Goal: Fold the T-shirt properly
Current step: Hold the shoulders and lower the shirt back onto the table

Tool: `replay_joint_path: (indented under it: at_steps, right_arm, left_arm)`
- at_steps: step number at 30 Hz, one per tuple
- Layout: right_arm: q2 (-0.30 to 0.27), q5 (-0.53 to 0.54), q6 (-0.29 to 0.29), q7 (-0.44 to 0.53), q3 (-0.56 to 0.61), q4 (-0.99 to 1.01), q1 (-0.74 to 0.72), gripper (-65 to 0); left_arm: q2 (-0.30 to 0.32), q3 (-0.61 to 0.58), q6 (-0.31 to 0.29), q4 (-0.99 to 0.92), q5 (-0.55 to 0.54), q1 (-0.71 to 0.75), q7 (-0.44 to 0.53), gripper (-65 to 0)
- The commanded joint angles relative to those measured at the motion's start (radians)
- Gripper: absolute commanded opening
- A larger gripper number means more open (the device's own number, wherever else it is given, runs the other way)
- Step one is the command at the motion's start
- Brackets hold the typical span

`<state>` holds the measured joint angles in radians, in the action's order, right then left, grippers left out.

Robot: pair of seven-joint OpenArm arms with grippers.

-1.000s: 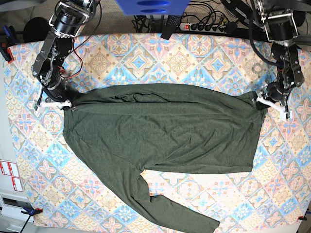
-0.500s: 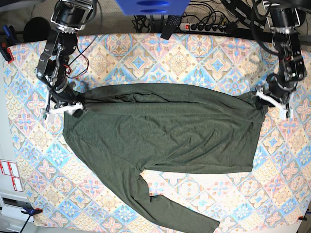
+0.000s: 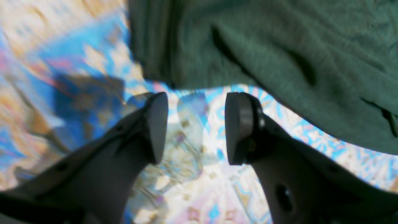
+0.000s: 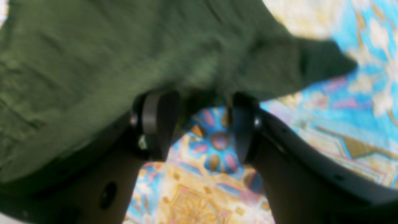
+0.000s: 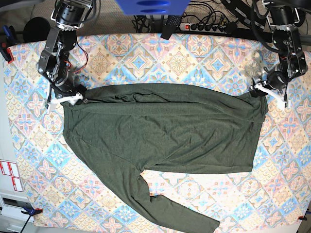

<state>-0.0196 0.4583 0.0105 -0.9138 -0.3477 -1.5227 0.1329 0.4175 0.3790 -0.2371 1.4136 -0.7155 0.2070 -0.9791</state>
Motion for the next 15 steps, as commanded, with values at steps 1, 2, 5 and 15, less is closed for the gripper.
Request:
replay_joint_path:
  at_steps: [1, 2, 5, 15]
  right_arm:
    - [-0.009, 0.015, -0.010, 0.014, -0.001, -0.014, -0.016, -33.9]
    - [-0.009, 0.015, -0.010, 0.014, -0.001, -0.011, -0.016, -33.9]
    - [-0.009, 0.015, -0.010, 0.015, -0.001, -0.005, -0.016, -33.9]
    - [-0.009, 0.015, -0.010, 0.015, -0.003, 0.014, -0.017, -33.9]
  left_arm:
    - [0.017, 0.028, -0.005, -0.021, -0.017, -0.021, -0.008, -35.6]
    - [0.011, 0.033, -0.005, -0.044, -0.017, -0.028, -0.016, -35.6]
    - [0.008, 0.033, -0.005, -0.125, -0.017, -0.067, -0.018, -35.6]
    - [-0.010, 0.033, -0.005, -0.325, -0.071, -0.185, -0.011, -35.6]
